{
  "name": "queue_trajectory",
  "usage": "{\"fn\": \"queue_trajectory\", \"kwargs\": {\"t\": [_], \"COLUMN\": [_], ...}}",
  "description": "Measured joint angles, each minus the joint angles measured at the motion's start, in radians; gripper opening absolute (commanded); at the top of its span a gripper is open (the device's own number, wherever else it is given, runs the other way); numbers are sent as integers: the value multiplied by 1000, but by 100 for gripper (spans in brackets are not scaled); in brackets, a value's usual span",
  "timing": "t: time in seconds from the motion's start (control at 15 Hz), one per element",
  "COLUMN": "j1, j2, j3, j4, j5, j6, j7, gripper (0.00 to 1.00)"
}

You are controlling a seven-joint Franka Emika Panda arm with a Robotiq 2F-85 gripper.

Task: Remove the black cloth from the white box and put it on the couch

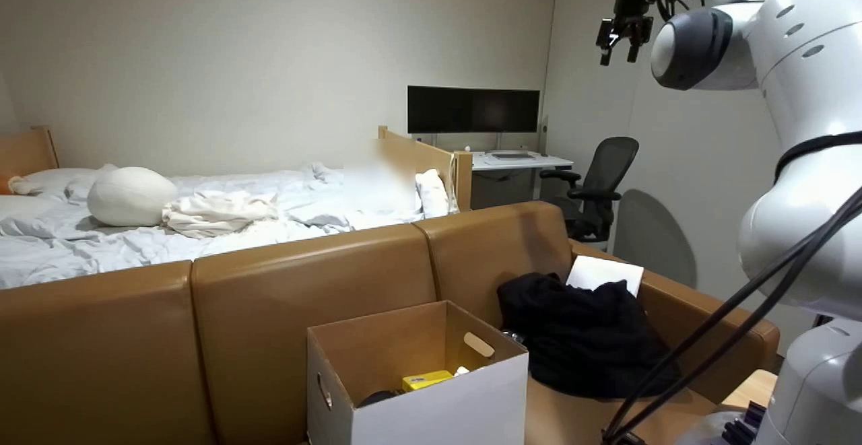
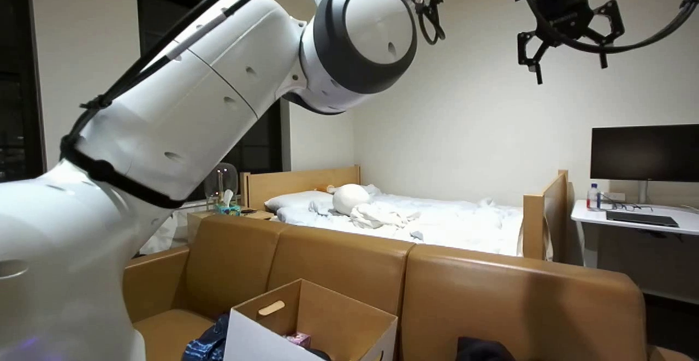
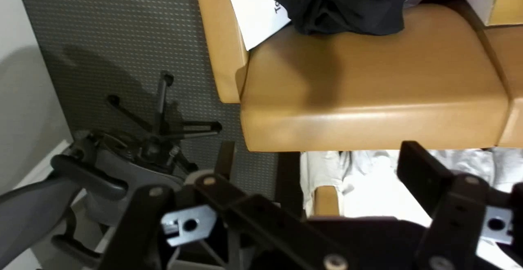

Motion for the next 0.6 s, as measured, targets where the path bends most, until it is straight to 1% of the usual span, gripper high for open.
{"fn": "queue_trajectory", "kwargs": {"t": [0.13, 0.33, 0.47, 0.6], "j1": [-26, -24, -10, -3], "j2": [-32, -41, -29, -18], "j3": [37, 82, 100, 104], "j4": [-4, -16, -22, -22], "j5": [48, 96, 119, 120], "j6": [-68, -176, -185, -185], "j7": [-49, -76, -68, -67], "gripper": [100, 100, 100, 100]}}
